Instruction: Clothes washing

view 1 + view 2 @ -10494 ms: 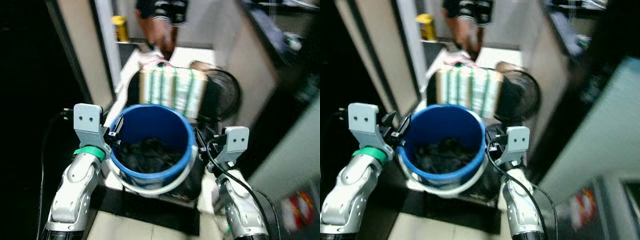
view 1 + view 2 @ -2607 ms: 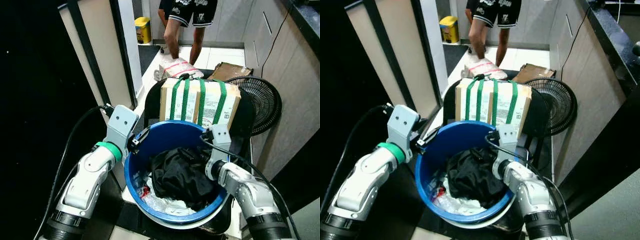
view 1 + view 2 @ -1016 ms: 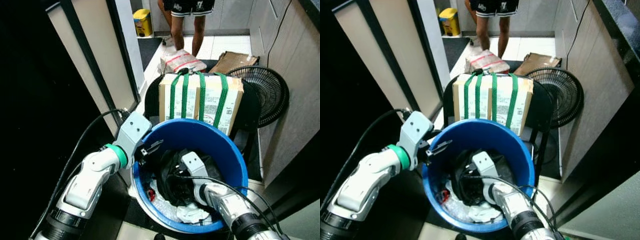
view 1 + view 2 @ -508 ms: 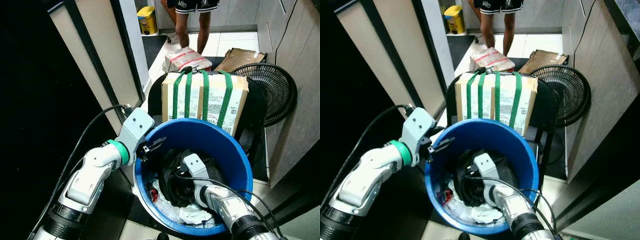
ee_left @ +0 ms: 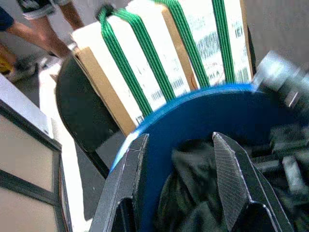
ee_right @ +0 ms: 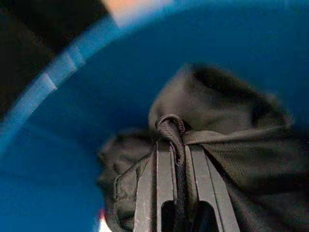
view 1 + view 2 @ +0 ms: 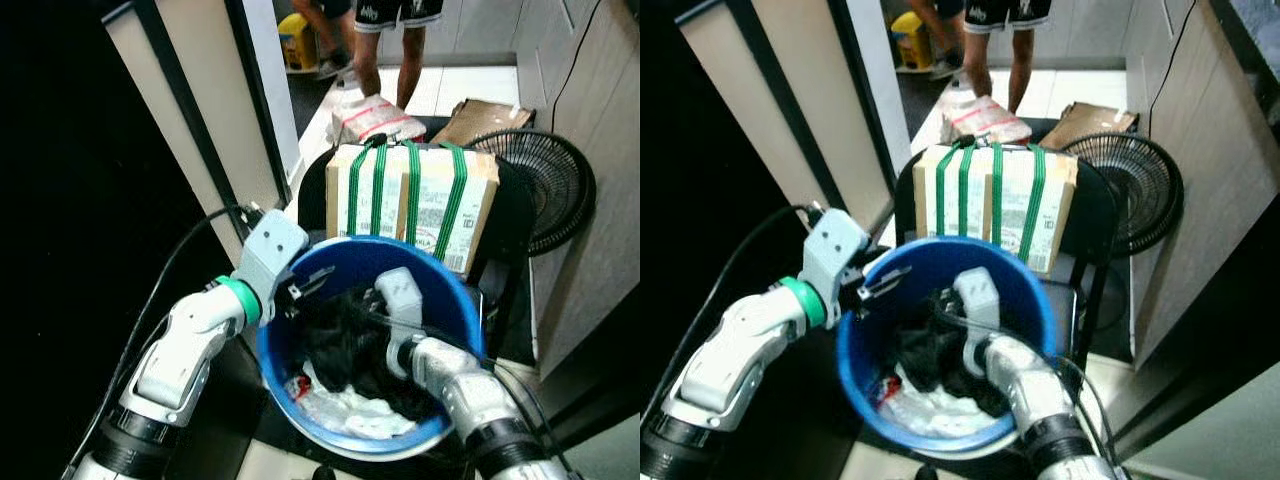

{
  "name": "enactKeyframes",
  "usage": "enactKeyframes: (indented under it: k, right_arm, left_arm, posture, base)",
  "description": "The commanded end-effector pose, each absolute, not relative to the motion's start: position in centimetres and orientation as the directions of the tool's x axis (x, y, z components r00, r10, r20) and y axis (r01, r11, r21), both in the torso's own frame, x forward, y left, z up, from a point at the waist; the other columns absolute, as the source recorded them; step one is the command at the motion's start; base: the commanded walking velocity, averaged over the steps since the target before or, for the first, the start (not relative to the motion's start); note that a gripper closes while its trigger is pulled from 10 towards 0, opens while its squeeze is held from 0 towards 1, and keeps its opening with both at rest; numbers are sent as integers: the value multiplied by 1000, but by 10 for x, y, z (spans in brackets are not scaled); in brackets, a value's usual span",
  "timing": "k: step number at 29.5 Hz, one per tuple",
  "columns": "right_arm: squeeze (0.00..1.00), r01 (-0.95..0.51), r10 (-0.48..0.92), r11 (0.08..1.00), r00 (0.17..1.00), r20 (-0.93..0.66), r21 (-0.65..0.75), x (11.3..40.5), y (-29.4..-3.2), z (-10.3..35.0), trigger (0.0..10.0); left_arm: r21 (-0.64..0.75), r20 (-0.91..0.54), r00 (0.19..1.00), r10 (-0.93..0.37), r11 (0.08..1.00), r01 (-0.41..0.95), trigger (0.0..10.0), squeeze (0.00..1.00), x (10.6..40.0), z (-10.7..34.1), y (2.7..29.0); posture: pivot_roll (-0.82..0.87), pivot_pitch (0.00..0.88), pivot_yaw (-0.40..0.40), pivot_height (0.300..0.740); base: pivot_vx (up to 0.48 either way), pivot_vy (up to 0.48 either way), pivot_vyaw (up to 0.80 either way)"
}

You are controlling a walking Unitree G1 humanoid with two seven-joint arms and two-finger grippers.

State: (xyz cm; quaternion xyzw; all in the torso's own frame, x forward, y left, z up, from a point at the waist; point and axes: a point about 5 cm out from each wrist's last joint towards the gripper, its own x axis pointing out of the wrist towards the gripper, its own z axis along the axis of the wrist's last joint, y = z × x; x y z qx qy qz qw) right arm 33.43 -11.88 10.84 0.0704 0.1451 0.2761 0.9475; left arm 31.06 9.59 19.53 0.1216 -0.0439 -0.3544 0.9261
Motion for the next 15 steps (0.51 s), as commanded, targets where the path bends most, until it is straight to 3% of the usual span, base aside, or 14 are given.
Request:
enactKeyframes:
  k: [1, 4, 7, 11, 12, 15]
  right_arm:
    - [0, -522, 570, 806, 811, -130, 279, 338, -117, 130, 0]
    - [0, -528, 571, 797, 816, -85, 293, 340, -119, 141, 0]
    - [0, -562, 567, 768, 820, 83, 307, 348, -125, 185, 0]
    - [0, -572, 558, 756, 817, 146, 316, 350, -127, 201, 0]
    - [0, -574, 528, 752, 819, 226, 324, 354, -131, 220, 0]
    - [0, -574, 528, 752, 819, 226, 324, 354, -131, 220, 0]
  left_arm:
    - [238, 35, 761, -647, 745, 623, 10000, 0, 309, 200, 101]
    - [228, 48, 764, -644, 751, 619, 10000, 0, 309, 201, 101]
    - [217, 71, 777, -626, 770, 600, 10000, 0, 305, 201, 102]
    - [214, 77, 785, -614, 780, 588, 10000, 0, 304, 201, 103]
    - [211, 86, 795, -601, 791, 575, 10000, 0, 304, 201, 104]
    - [211, 86, 795, -601, 791, 575, 10000, 0, 304, 201, 104]
  posture:
    - [18, 24, 167, 740]
    - [19, 22, 159, 740]
    - [22, 15, 124, 740]
    - [21, 11, 104, 740]
    - [23, 8, 85, 740]
    - [23, 8, 85, 740]
  base:
    - [0, 0, 0]
    - [0, 0, 0]
    - [0, 0, 0]
    - [0, 0, 0]
    - [0, 0, 0]
    - [0, 0, 0]
